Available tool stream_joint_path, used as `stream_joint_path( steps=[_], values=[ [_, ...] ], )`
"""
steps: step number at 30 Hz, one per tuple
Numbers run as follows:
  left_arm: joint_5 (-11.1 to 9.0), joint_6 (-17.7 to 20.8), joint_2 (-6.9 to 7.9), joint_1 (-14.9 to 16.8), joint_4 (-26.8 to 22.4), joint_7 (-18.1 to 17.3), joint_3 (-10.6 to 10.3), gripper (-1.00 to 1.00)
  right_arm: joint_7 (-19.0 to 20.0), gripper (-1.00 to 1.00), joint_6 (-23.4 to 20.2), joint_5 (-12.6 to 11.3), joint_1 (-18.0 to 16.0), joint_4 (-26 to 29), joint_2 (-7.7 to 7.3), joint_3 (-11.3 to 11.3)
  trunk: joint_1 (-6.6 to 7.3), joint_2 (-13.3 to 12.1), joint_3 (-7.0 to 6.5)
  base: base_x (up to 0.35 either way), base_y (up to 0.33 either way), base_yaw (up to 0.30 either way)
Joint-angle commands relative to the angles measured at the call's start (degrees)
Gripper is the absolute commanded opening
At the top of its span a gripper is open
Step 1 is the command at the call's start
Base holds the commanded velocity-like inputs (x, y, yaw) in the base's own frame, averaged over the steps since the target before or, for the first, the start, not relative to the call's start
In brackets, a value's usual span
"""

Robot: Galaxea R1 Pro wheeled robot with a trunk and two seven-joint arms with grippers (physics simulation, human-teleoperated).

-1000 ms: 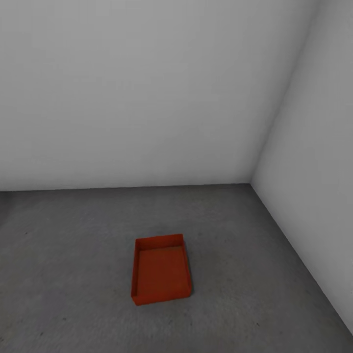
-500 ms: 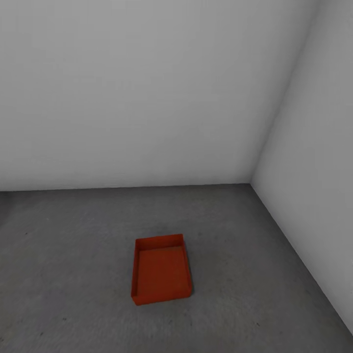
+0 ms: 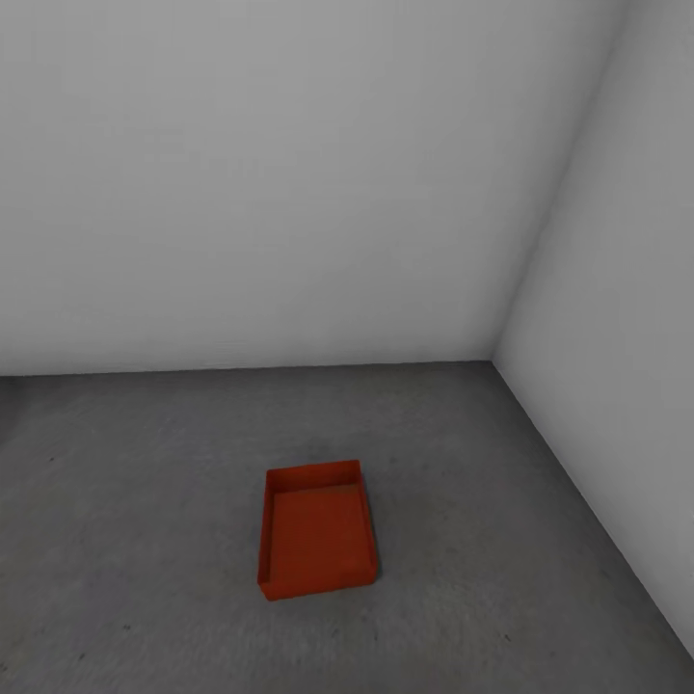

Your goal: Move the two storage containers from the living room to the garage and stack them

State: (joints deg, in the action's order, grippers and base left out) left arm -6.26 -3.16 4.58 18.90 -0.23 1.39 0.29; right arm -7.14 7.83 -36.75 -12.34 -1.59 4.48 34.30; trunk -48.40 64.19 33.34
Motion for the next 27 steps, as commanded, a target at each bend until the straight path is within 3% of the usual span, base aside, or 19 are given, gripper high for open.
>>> stream_joint_path(
  steps=[1,17,27],
  values=[
    [-0.5,-0.2,-0.01,0.1,0.1,0.0,0.0,1.00,0.0,1.00,0.3,-0.4,-0.1,-0.2,0.06,0.5,0.00,0.0,0.05,0.000,0.000,0.000],
    [-0.6,-0.1,-0.04,0.0,0.1,0.0,0.0,1.00,-0.4,1.00,0.4,-0.7,-0.1,-0.2,-0.01,0.4,0.00,0.0,0.04,0.000,0.000,-0.002],
    [-0.5,-0.1,-0.05,0.0,0.1,0.0,0.0,1.00,-0.3,1.00,0.2,-0.8,-0.1,-0.2,0.17,0.4,0.00,0.0,-0.21,0.000,0.000,-0.195]
  ],
)
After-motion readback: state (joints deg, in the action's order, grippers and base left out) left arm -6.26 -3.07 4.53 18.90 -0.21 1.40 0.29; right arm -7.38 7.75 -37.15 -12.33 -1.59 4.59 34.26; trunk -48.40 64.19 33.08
